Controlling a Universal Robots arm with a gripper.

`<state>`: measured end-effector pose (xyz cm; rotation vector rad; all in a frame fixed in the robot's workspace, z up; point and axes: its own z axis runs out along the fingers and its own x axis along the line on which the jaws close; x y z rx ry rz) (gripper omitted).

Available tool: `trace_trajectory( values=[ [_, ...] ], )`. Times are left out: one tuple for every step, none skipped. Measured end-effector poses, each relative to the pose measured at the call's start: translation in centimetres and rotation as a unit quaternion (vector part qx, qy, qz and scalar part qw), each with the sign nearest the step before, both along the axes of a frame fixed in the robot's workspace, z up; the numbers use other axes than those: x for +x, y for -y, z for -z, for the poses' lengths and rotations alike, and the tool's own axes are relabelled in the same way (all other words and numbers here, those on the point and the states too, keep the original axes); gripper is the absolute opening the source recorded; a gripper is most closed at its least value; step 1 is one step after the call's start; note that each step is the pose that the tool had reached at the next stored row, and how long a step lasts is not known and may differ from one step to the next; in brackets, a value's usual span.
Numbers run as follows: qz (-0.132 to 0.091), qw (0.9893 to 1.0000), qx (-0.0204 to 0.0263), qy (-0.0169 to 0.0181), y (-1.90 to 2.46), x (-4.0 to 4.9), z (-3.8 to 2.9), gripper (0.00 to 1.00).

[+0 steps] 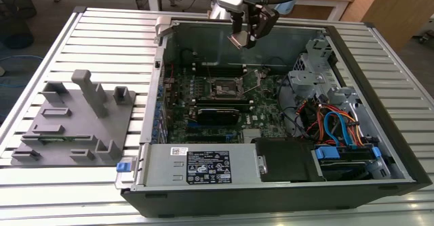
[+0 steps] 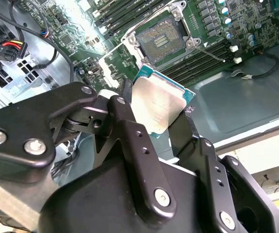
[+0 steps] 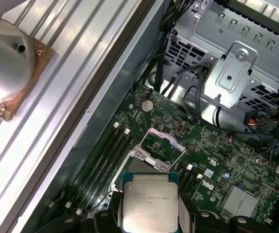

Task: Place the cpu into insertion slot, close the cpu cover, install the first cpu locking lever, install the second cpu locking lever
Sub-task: 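Place the cpu into insertion slot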

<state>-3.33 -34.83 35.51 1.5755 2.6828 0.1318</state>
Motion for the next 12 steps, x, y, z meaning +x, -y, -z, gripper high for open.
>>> trace_trajectory(
  values=[
    [0.002,1.0000,0.0000,0.0000,0.00,0.00,0.00,0.54],
    [0.004,1.0000,0.0000,0.0000,0.00,0.00,0.00,0.54],
    [0.006,1.0000,0.0000,0.0000,0.00,0.00,0.00,0.54],
    [0.008,1.0000,-0.0001,0.0000,0.00,0.00,0.01,0.54],
    [0.010,1.0000,-0.0001,0.0000,0.00,0.00,0.01,0.54],
    [0.012,0.9999,0.0000,0.0000,0.00,0.00,0.01,0.54],
    [0.014,0.9999,0.0000,0.0000,0.00,0.00,0.01,0.54],
    [0.016,0.9999,-0.0001,0.0000,0.00,0.00,0.01,0.54],
    [0.017,0.9999,-0.0001,0.0000,0.00,0.00,0.01,0.54],
    [0.019,0.9998,0.0000,0.0000,0.00,0.00,0.02,0.54],
    [0.020,0.9998,-0.0001,0.0000,0.00,0.00,0.02,0.54],
    [0.022,0.9998,0.0000,0.0000,0.00,0.00,0.02,0.54]
  ],
)
